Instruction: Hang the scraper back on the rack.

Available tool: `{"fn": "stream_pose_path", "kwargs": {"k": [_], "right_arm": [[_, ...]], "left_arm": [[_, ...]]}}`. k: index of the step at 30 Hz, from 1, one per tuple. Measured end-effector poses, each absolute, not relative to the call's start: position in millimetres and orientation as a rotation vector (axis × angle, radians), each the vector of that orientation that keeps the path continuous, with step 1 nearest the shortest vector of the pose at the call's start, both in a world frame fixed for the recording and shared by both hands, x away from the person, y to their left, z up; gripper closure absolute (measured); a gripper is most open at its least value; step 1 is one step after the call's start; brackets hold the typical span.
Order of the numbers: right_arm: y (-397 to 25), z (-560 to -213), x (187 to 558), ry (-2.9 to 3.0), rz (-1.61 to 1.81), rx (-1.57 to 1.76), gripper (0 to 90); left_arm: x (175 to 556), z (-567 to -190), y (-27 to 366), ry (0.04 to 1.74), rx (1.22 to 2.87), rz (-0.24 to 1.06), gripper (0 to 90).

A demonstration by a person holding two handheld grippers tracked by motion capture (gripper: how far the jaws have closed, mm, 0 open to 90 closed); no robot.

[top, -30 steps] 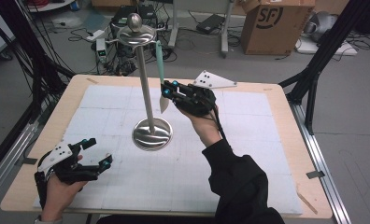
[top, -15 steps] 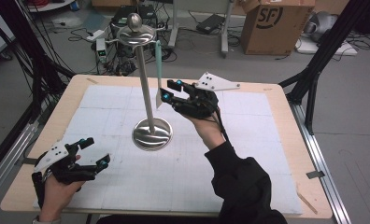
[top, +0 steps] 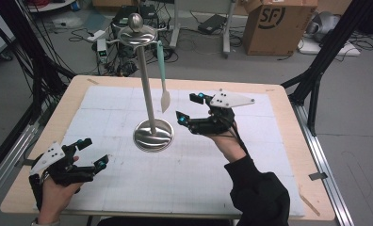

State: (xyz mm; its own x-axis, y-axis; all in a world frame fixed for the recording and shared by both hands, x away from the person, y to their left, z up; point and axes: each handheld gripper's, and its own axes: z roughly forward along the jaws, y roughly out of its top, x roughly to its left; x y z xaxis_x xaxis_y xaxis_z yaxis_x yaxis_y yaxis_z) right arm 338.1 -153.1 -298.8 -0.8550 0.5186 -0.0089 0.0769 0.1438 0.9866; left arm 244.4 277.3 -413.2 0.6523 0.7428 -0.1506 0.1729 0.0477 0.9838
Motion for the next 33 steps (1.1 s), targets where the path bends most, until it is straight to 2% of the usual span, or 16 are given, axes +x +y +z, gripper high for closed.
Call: {"fn": "stream_pose_path", "kwargs": {"k": [3,7,9,33], "right_arm": [[-159.1,-307.7,336.8,2.132,1.736,0.609,10.8],[-165.9,-321.5,333.4,2.199,1.709,0.626,8.3],[-169.3,-329.9,331.1,2.225,1.698,0.642,1.6],[-239.8,-397.1,294.3,2.135,1.568,0.837,0.4]], "left_arm": [[244.2,-412.6,277.7,0.8,1.492,0.519,5.2],[244.3,-411.6,280.6,0.8,1.486,0.52,5.3],[244.4,-411.2,283.2,0.804,1.468,0.517,5.2],[253.0,-413.7,269.8,0.781,1.492,0.5,5.2]]}}
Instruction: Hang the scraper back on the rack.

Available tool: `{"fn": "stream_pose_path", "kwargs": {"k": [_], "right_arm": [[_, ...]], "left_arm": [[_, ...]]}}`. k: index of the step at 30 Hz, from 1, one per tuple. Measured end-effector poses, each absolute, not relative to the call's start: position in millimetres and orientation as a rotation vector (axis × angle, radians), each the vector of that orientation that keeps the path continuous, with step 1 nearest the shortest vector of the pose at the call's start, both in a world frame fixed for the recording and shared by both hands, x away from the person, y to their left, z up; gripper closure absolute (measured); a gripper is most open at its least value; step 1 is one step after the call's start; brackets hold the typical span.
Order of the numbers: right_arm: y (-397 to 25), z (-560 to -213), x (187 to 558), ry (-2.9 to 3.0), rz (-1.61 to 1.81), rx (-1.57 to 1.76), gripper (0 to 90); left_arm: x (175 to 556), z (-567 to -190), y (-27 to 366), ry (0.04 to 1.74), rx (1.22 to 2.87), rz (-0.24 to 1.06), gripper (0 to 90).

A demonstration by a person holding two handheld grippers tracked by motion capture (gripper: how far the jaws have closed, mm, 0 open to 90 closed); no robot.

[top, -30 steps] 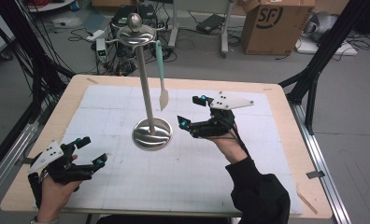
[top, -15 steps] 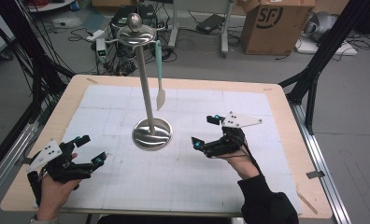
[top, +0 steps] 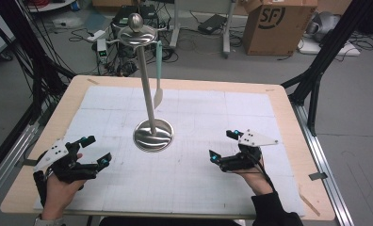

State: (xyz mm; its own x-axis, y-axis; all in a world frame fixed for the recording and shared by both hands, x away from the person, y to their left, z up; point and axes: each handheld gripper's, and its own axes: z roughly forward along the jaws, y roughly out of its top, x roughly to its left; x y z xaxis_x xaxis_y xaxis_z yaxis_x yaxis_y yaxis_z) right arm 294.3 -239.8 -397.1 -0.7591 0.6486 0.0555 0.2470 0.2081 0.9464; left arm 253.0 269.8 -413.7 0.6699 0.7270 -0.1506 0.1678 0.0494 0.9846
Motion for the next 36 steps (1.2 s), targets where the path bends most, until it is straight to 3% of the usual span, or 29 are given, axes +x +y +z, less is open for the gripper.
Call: {"fn": "stream_pose_path", "kwargs": {"k": [36], "right_arm": [[-329.3,-427.5,257.2,1.937,1.784,0.881,0.4]], "left_arm": [[261.2,-419.0,257.8,0.725,1.52,0.481,5.3]]}}
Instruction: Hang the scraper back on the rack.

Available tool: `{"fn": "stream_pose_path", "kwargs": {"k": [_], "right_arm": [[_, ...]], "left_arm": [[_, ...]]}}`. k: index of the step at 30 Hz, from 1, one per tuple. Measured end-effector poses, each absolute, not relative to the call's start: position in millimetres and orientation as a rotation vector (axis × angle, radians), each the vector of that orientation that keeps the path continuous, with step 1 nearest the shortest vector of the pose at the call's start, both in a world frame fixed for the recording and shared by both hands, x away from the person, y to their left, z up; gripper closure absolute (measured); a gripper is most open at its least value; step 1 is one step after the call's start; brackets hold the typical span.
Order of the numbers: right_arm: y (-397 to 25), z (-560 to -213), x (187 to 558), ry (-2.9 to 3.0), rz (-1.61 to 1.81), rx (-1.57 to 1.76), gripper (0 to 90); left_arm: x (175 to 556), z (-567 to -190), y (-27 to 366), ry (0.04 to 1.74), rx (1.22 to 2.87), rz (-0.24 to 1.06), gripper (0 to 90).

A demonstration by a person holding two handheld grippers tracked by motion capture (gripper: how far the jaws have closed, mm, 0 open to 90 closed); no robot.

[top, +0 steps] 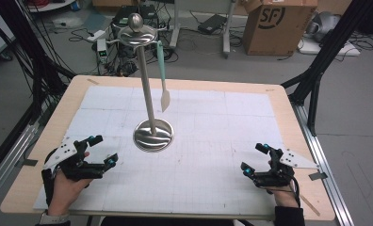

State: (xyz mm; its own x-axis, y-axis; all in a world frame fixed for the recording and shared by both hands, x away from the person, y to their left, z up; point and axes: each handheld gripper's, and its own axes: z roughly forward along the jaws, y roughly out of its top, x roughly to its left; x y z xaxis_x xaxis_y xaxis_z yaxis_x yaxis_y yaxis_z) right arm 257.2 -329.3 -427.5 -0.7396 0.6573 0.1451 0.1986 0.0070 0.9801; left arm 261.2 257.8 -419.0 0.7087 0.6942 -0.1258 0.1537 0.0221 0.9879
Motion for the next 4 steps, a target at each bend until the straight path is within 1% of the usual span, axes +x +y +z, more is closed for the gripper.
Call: {"fn": "stream_pose_path", "kwargs": {"k": [4], "right_arm": [[-329.1,-426.2,256.5,1.933,1.794,0.86,0.4]], "left_arm": [[260.3,-418.8,256.7,0.706,1.515,0.487,5.2]]}}
